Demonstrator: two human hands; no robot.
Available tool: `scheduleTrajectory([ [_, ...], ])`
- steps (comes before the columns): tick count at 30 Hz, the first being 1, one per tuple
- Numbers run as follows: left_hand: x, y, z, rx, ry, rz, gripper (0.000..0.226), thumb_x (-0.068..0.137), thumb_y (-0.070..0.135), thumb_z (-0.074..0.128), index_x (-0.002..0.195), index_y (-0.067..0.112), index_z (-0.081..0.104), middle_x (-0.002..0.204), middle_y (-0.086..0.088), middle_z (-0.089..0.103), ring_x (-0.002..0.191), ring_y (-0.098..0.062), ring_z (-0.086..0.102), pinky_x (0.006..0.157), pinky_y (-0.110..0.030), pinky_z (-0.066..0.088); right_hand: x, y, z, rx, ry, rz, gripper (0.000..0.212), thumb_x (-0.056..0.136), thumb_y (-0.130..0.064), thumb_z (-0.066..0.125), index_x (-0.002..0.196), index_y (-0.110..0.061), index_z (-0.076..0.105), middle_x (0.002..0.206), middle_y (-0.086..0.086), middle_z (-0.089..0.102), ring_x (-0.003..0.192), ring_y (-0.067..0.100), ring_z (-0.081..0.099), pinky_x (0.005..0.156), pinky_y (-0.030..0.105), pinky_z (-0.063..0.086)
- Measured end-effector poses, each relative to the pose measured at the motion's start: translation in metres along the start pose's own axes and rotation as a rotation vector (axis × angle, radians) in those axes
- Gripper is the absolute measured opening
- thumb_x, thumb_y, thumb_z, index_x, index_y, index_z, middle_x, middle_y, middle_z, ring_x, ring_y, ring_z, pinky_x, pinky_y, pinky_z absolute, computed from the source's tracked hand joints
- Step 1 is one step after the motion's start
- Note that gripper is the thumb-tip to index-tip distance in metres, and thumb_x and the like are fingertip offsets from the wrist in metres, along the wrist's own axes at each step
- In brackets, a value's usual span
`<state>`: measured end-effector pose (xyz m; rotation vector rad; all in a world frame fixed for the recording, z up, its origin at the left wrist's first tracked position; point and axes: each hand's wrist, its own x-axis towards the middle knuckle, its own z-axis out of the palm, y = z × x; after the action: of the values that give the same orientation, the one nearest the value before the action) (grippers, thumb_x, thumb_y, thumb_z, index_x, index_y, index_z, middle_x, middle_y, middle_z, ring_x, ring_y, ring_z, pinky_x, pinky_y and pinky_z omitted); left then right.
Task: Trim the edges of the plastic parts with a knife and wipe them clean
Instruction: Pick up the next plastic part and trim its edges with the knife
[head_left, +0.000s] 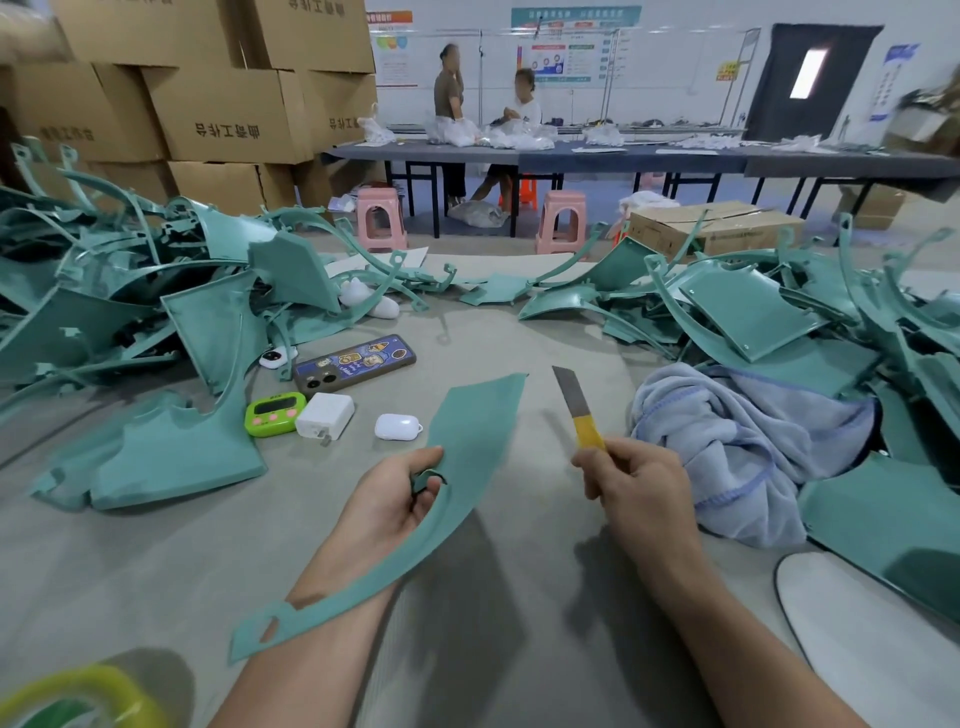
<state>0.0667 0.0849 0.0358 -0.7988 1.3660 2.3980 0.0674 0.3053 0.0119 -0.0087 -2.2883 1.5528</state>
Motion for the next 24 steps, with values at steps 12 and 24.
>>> scheduleTrajectory([
  [12,0.008,-0.006,0.001,-0.091,0.027,0.194,0.011,0.099,0.008,0.057,0.096,0.001,0.065,0.051,-0.003,0.061,0.036,-0.006,0.052,0.037,-0.014,0.043,-0.011,-0.01,-0.001,0.338,-0.159,0.239,0.024,0.092,-0.006,0.067,0.072,-0.008,0.078,0.072,0.009,0.074,0.066,0.017,0.062,0.064,0.03,0.049],
  [24,0.014,-0.003,-0.004,-0.056,-0.01,0.375,0.035,0.082,-0.01,0.06,0.11,0.009,0.071,0.096,-0.006,0.078,0.081,-0.023,0.072,0.074,-0.036,0.057,-0.008,-0.022,-0.011,0.561,-0.379,0.385,0.027,0.094,-0.003,0.063,0.073,-0.002,0.08,0.092,0.033,0.071,0.065,0.02,0.069,0.061,0.025,0.058],
])
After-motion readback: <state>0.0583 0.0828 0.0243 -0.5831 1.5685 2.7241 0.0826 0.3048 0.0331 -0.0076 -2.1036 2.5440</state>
